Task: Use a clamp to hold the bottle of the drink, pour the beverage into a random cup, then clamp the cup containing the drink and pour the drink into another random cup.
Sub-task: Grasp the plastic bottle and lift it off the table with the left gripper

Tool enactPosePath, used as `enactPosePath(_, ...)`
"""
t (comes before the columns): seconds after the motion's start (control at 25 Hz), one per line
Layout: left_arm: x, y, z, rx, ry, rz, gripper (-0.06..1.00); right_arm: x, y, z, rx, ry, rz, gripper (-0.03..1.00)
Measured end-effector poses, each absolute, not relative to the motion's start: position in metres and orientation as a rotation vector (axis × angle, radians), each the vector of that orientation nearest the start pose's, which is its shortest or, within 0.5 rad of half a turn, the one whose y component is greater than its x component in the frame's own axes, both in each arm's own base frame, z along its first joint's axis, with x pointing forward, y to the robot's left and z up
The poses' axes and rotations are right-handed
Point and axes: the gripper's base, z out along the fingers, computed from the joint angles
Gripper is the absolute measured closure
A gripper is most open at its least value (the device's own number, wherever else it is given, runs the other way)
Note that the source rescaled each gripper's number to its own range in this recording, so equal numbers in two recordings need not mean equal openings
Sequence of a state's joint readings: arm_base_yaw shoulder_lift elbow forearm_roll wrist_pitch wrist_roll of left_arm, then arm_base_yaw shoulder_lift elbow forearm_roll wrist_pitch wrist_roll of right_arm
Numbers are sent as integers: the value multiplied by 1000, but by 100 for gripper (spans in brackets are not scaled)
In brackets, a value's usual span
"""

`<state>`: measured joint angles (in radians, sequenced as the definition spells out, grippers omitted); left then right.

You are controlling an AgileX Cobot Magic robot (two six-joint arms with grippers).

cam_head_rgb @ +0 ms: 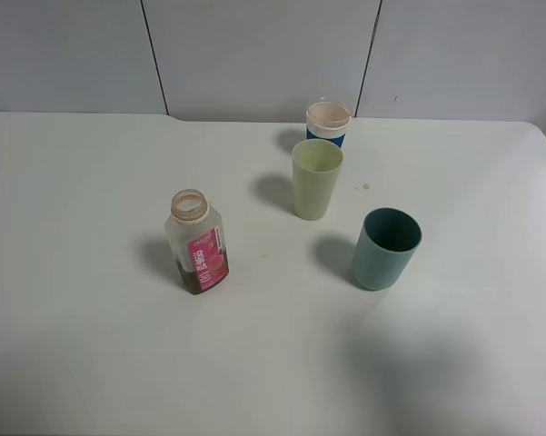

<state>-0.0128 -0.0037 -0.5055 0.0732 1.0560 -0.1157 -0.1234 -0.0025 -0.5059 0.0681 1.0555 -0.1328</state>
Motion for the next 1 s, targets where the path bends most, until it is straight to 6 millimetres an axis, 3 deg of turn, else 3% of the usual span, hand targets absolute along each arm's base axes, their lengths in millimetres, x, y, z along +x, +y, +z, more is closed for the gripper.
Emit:
enactPosePath(0.4,-6,6,280,-114,2019,4,-6,-5,6,279,-13,2030,-80,5)
enactPosePath(0.6,-2,5,296,-109,1910,-11,-6,-5,6,279,-13,2030,-80,5)
enactPosePath(0.76,19,4,305,-99,1910,-26,-6,-5,6,279,-13,2030,-80,5)
enactPosePath(1.0,65,-2,300,-15,2089,-36,-6,-5,6,279,-13,2030,-80,5)
